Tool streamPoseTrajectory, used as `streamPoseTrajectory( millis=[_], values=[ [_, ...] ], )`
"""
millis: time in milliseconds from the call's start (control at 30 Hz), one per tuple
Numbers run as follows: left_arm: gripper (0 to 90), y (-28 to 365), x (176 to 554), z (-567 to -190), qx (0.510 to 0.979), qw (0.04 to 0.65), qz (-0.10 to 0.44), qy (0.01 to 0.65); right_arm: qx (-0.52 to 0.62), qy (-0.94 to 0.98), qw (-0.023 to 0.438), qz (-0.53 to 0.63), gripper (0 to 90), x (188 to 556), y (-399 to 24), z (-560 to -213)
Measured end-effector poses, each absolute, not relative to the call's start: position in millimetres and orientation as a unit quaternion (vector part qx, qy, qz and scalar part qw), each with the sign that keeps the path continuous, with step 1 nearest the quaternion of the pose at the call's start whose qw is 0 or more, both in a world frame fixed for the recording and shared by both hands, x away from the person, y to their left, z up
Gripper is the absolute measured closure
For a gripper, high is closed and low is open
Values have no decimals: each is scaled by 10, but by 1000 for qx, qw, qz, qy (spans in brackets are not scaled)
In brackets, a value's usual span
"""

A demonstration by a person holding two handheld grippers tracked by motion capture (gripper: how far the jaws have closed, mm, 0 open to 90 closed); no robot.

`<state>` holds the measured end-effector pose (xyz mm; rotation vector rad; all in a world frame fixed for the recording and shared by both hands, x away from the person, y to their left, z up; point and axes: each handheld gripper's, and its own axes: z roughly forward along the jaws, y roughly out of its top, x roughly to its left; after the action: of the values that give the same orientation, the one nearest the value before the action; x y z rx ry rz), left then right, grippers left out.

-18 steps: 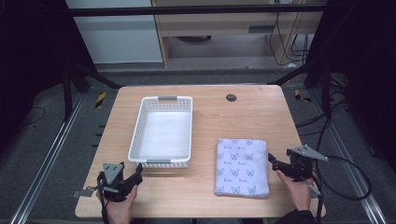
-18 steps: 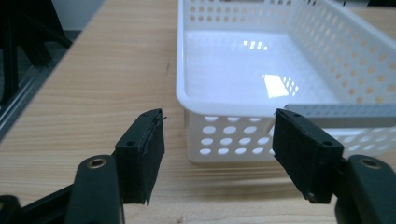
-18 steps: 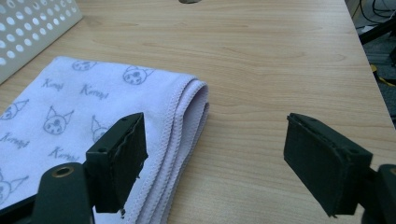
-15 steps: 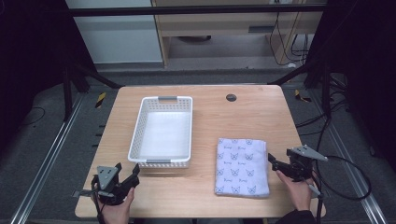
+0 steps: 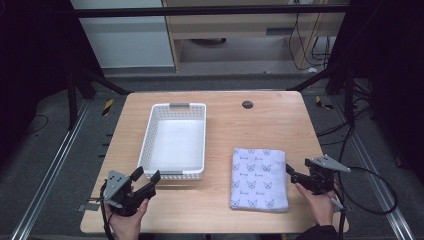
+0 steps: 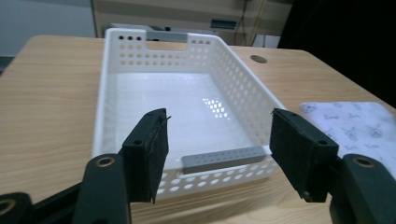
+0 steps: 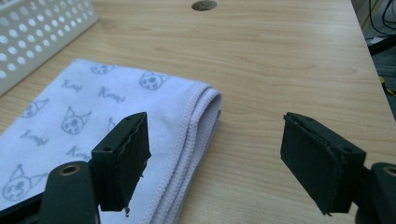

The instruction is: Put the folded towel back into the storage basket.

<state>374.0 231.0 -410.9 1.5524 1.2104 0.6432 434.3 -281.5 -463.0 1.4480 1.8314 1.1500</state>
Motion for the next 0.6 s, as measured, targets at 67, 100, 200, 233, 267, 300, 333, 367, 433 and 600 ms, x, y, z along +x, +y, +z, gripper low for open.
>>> streamPoseTrajectory(
  millis=[67,100,200,233,267,300,333,367,433,600],
  values=[
    [366,2259,3771,-4098,650,513,263,494,534,676,266,433,243,4334,-2809,-4599],
    [368,2259,3771,-4098,650,513,263,494,534,676,266,433,243,4334,-2809,-4599],
    [368,2122,3834,-4085,668,516,250,475,524,676,266,445,250,4321,-2798,-4544],
    [367,2122,3834,-4085,668,516,250,475,522,677,266,447,250,4322,-2796,-4535],
    [367,2045,3856,-4078,676,515,247,466,518,679,262,449,250,4322,-2793,-4517],
    [367,2045,3856,-4078,676,515,247,466,518,679,262,449,250,4322,-2793,-4517],
    [366,1968,3874,-4071,681,516,249,456,513,682,260,451,252,4322,-2785,-4493],
    [366,1968,3874,-4071,681,516,249,456,513,682,260,451,252,4322,-2785,-4493],
    [367,1856,3911,-4062,688,519,245,444,508,684,256,456,252,4325,-2777,-4467],
    [374,1660,3992,-4056,708,514,228,427,495,689,250,466,239,4332,-2748,-4413]
  ],
)
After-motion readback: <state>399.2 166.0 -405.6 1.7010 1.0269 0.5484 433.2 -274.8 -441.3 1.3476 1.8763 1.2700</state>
